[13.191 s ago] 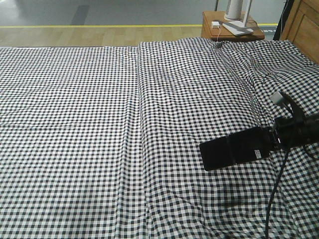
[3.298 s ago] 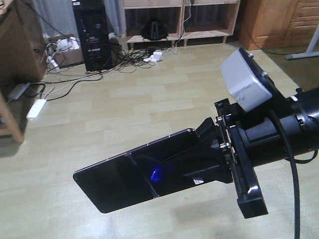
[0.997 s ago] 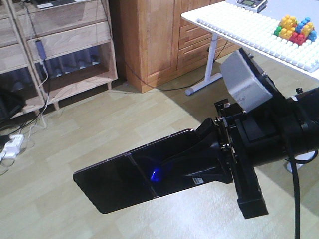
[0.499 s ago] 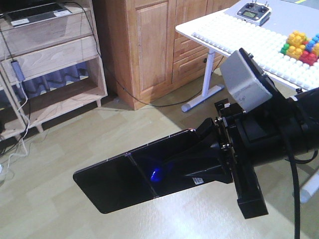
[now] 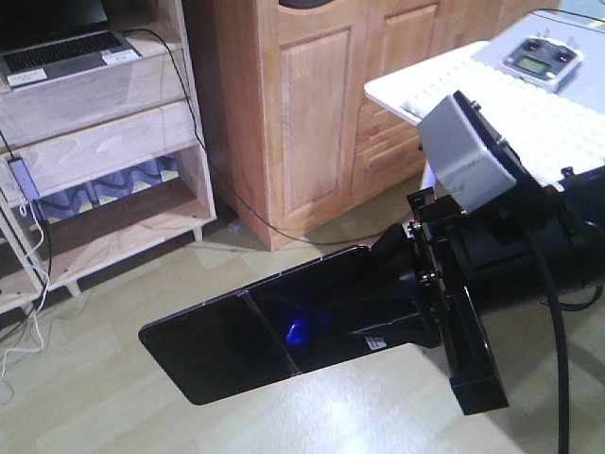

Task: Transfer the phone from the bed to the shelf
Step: 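Hold the phone while the base drives to the wooden shelf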

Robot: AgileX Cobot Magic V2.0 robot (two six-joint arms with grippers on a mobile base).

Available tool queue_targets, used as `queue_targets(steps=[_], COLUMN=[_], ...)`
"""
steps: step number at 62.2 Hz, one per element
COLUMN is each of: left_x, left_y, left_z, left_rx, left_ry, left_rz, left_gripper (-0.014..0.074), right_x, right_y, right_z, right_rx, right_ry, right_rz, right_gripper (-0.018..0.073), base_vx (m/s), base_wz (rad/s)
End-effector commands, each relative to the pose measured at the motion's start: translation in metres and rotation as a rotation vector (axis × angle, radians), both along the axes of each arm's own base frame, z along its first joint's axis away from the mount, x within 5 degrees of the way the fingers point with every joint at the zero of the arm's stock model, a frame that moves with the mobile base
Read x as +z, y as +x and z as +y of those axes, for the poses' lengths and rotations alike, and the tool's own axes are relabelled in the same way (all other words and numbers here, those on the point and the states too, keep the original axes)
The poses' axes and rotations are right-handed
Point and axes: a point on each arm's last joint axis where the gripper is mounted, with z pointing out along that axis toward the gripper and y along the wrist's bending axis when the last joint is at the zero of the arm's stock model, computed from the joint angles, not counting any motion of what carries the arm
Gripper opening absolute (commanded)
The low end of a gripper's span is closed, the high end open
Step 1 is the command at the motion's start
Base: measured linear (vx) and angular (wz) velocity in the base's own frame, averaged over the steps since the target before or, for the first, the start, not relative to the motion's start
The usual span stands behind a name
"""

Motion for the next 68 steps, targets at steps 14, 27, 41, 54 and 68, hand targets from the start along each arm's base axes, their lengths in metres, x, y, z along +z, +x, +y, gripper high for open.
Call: queue_targets(steps=[14,27,41,54,68], left_x=[0.0154,0.0154,0.0154,0.0154,0.0154], left_y=[-0.0020,-0.0020,-0.0020,-0.0020,-0.0020], left_z=[0.0003,0.0003,0.0003,0.0003,0.0003], left_rx=[0.004,0.004,0.004,0.004,0.004], left_ry=[-0.016,-0.016,-0.016,-0.016,-0.016], left_rz=[-0.105,-0.105,-0.105,-0.105,-0.105], left_gripper=[0.0001,0.0001,0.0001,0.0001,0.0001], right_x=[0.0201,0.0201,0.0201,0.0201,0.0201], right_y=[-0.0113,-0.0113,-0.0113,-0.0113,-0.0113], right_z=[0.0006,0.0006,0.0006,0.0006,0.0006], right_rx=[0.053,0.053,0.053,0.053,0.053], right_ry=[0.097,0.097,0.097,0.097,0.097], right_rz=[0.000,0.000,0.000,0.000,0.000], right_gripper=[-0.0002,-0.0002,-0.0002,-0.0002,-0.0002], base_vx=[0.46,0.46,0.45,0.44,0.41], base_wz=[0.12,0.10,0.10,0.20,0.35])
